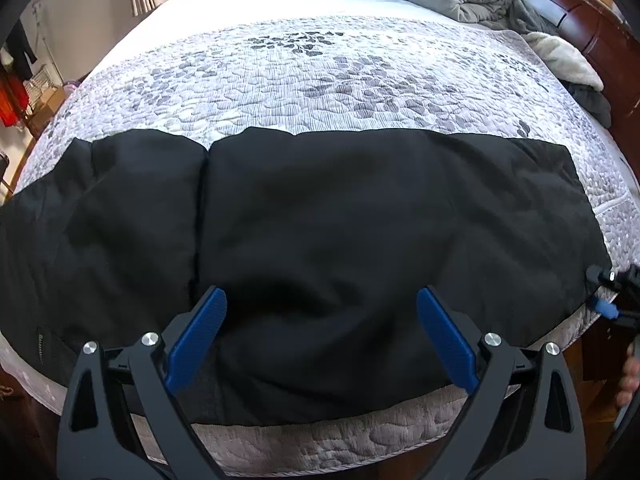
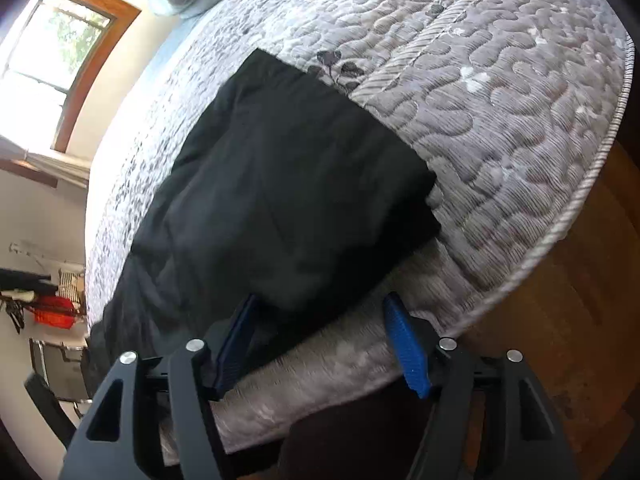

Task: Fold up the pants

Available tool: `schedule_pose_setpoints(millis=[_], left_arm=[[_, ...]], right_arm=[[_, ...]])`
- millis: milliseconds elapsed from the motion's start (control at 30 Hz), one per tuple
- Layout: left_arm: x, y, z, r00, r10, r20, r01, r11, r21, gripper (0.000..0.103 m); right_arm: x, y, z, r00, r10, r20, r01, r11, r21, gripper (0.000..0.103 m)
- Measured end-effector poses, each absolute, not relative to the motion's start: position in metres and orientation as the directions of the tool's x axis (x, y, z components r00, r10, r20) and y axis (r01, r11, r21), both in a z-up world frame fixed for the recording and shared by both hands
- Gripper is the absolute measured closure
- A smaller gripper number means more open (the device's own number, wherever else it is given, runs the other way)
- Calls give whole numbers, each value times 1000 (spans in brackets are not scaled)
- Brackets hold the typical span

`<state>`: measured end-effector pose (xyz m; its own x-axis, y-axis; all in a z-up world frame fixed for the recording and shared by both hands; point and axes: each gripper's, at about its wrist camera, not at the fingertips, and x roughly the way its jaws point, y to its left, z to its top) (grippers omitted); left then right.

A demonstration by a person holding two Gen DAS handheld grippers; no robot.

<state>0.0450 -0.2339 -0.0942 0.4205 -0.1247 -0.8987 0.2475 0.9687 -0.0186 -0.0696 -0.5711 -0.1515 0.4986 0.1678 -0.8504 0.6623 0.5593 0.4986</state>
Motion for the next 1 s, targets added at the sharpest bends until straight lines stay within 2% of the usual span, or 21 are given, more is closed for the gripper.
schedule_pose_setpoints(millis=[100,133,233,267,367,567,700,800,1000], left_arm=[[45,-230,-94,418,-123,-900,243,970,-19,7],[45,-229,-94,416,-123,-901,239,971,-22,7],[46,-222,-96,416,-114,-902,222,975,-21,7],[47,-221,-98,415,-111,-903,219,976,-19,7],[49,-217,-104,402,-104,-910,203,979,-22,7],[50,-219,-108,393,-125,-911,193,980,-51,7],[48,-226,-109,408,-116,-906,225,974,-23,6],[47,-228,-119,389,-102,-915,241,971,-5,6],[47,-219,-112,385,-119,-915,245,969,-23,6]], right_arm=[[-62,-576,-153,504,163,-848,671,545,504,36],[-61,-576,-153,510,155,-846,670,546,504,40],[-59,-576,-150,522,127,-843,659,568,493,58],[-58,-577,-147,537,126,-834,648,571,504,69],[-54,-576,-130,572,111,-813,598,622,506,88],[-48,-580,-88,647,41,-761,544,674,499,93],[-47,-588,-92,577,-53,-815,620,678,395,93],[-50,-590,-112,517,-48,-854,665,651,366,93],[-48,-574,-85,576,-95,-812,623,694,361,93]])
